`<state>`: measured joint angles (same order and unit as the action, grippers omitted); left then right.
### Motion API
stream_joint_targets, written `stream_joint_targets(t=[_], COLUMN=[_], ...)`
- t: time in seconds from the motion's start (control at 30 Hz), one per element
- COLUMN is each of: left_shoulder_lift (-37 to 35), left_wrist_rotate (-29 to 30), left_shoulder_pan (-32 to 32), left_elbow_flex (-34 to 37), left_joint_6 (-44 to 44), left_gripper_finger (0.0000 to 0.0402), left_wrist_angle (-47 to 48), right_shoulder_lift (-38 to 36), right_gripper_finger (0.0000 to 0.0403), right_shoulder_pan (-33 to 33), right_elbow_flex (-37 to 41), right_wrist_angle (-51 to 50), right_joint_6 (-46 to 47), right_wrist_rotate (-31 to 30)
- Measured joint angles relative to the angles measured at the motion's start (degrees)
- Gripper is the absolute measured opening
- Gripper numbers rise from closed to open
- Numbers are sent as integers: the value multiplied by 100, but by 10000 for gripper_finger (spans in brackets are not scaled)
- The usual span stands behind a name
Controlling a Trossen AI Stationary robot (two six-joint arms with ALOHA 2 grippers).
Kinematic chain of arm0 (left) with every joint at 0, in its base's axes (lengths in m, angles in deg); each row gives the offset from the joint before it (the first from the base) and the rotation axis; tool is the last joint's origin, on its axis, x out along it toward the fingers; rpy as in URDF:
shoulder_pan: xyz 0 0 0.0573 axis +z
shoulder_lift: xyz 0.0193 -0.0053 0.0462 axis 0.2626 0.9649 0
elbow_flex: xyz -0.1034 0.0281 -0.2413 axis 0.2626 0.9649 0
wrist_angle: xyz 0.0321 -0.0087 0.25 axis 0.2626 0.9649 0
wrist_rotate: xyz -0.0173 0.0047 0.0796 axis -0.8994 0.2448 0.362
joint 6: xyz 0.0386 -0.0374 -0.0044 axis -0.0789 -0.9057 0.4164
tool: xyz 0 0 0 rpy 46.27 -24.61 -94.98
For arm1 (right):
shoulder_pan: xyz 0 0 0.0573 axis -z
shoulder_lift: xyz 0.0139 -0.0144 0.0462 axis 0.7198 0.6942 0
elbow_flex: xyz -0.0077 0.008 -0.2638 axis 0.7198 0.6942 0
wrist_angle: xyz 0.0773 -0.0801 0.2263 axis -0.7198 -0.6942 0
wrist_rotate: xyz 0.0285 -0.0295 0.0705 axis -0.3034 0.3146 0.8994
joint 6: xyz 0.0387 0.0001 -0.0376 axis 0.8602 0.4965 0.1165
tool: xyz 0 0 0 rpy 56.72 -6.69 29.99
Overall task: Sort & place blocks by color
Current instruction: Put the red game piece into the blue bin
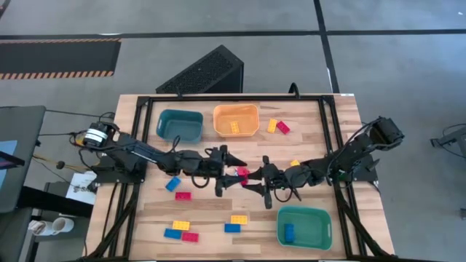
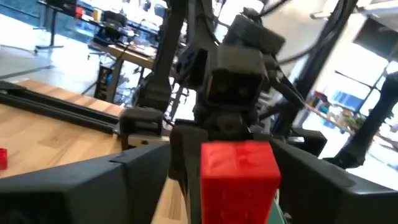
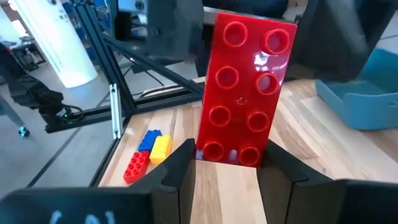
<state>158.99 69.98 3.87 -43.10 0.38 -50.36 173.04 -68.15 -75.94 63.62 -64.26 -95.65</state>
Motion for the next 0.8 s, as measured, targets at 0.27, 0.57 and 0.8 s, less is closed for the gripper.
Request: stream_joint_targets(t=[0.27, 0.57, 0.8], left_shoulder_lift=[-26, -1414, -2993], left_wrist_rotate=[-288, 772, 3172], left_shoulder_pan=[12, 150, 679], left_elbow_flex=[2, 2, 4], left_joint_6=[119, 380, -143], left_gripper_finger=[100, 100, 100], left_wrist_angle=[160, 3009, 6950], right_shoulder_lift=[0, -346, -527], right_gripper_finger=[173, 264, 269], right_shoulder_pan=[0, -91, -103], right_elbow_flex=[0, 2, 0], right_wrist_angle=[6, -705, -922], right_joint_6=[2, 304, 313], right_wrist_rotate=[19, 19, -1])
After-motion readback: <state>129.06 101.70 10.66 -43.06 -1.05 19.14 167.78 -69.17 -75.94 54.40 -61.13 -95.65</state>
